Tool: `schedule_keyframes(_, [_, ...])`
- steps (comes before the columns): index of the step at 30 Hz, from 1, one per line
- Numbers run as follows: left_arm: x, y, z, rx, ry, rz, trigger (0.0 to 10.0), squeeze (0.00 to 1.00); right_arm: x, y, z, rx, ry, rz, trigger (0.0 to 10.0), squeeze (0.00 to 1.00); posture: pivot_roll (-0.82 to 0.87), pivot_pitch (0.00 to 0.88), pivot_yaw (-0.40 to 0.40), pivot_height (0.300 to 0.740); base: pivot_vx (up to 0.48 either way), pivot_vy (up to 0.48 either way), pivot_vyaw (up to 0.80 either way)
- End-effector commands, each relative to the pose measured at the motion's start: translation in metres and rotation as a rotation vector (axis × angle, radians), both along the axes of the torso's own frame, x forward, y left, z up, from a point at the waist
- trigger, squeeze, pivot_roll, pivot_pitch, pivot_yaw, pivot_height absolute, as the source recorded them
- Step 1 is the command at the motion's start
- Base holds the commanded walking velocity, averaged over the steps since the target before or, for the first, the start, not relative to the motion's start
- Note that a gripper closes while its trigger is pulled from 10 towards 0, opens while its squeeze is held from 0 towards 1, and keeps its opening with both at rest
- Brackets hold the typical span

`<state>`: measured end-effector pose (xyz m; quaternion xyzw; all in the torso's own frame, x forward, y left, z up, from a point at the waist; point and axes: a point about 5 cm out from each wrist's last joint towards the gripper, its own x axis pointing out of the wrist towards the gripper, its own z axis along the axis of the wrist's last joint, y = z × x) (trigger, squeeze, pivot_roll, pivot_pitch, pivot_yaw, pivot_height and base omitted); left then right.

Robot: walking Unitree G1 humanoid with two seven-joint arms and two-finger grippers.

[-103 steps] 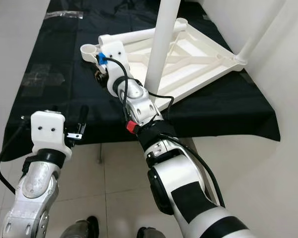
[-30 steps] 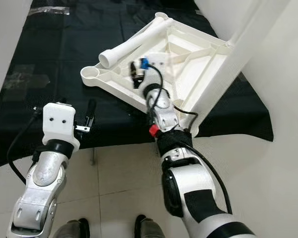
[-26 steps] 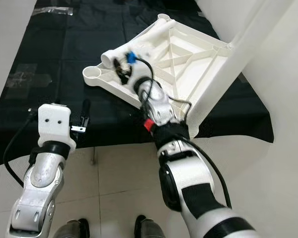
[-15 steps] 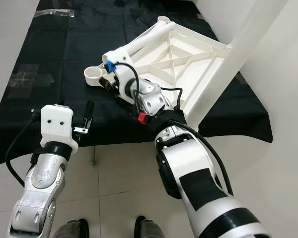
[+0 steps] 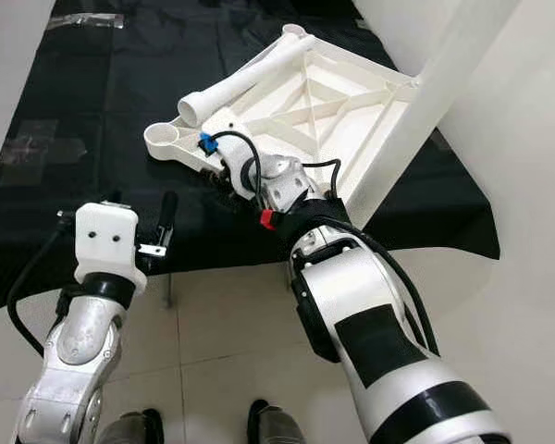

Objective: Building children table

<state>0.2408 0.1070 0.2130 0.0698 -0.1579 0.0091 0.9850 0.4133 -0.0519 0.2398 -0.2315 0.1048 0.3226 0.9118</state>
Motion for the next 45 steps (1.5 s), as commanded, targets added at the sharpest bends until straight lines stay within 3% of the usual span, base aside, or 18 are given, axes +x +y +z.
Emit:
schedule_keyframes(1, [-0.004,-0.003,0.001,-0.034,0.005,0.011,10.0,0.00,-0.002,0.000,-0.009,-0.060,0.031,0.010,10.0,0.00,0.03,0.240,-0.171,0.740,0.000,0.000,0.00])
schedule_keyframes(9, [-0.009,-0.002,-0.001,-0.037,0.019,0.025,10.0,0.00,-0.007,0.007,-0.020,-0.088,0.112,0.083,10.0,0.00,0.03,0.256,-0.185,0.740,0.000,0.000,0.00])
schedule_keyframes(14, [-0.011,0.000,-0.002,-0.035,0.026,0.039,10.0,0.00,-0.018,0.014,-0.033,-0.200,0.226,0.263,10.0,0.00,0.02,0.276,-0.199,0.740,0.000,0.000,0.00])
schedule_keyframes(18, [-0.011,0.001,-0.002,-0.035,0.028,0.047,10.0,0.00,-0.021,0.015,-0.034,-0.230,0.267,0.331,10.0,0.00,0.02,0.283,-0.203,0.740,0.000,0.000,0.00])
schedule_keyframes(19, [-0.012,0.002,-0.001,-0.035,0.027,0.051,10.0,0.00,-0.022,0.016,-0.032,-0.239,0.274,0.366,0.0,0.00,0.02,0.290,-0.206,0.740,0.000,0.000,0.00])
schedule_keyframes(23, [-0.012,0.002,-0.001,-0.034,0.027,0.054,10.0,0.00,-0.022,0.016,-0.028,-0.247,0.264,0.385,0.0,0.00,0.02,0.290,-0.206,0.740,0.000,0.000,0.00])
schedule_keyframes(27, [-0.012,0.003,0.000,-0.033,0.025,0.061,10.0,0.00,-0.021,0.022,-0.016,-0.232,0.142,0.454,0.0,0.00,0.01,0.296,-0.207,0.740,0.000,0.000,0.00])
schedule_keyframes(29, [-0.010,0.004,0.001,-0.031,0.022,0.066,10.0,0.00,-0.021,0.030,0.002,-0.215,0.003,0.526,0.0,0.00,0.01,0.295,-0.201,0.740,0.000,0.000,0.00])
schedule_keyframes(34, [-0.007,0.004,0.003,-0.031,0.013,0.067,10.0,0.00,-0.027,0.037,0.020,-0.203,-0.111,0.667,0.0,0.00,0.01,0.295,-0.201,0.740,0.000,0.000,0.00])
schedule_keyframes(37, [-0.006,0.004,0.003,-0.028,0.011,0.067,10.0,0.00,-0.030,0.038,0.020,-0.203,-0.114,0.719,0.0,0.00,0.00,0.290,-0.194,0.740,0.000,0.000,0.00])
schedule_keyframes(39, [-0.003,0.004,0.004,-0.024,0.004,0.066,10.0,0.00,-0.036,0.038,0.021,-0.197,-0.139,0.828,0.0,0.00,0.00,0.286,-0.192,0.740,0.000,0.000,0.00])
schedule_keyframes(45, [-0.001,0.005,0.006,-0.026,-0.001,0.067,10.0,0.00,-0.044,0.033,0.015,-0.314,-0.228,0.958,0.0,0.00,0.00,0.282,-0.187,0.740,0.000,0.000,0.00])
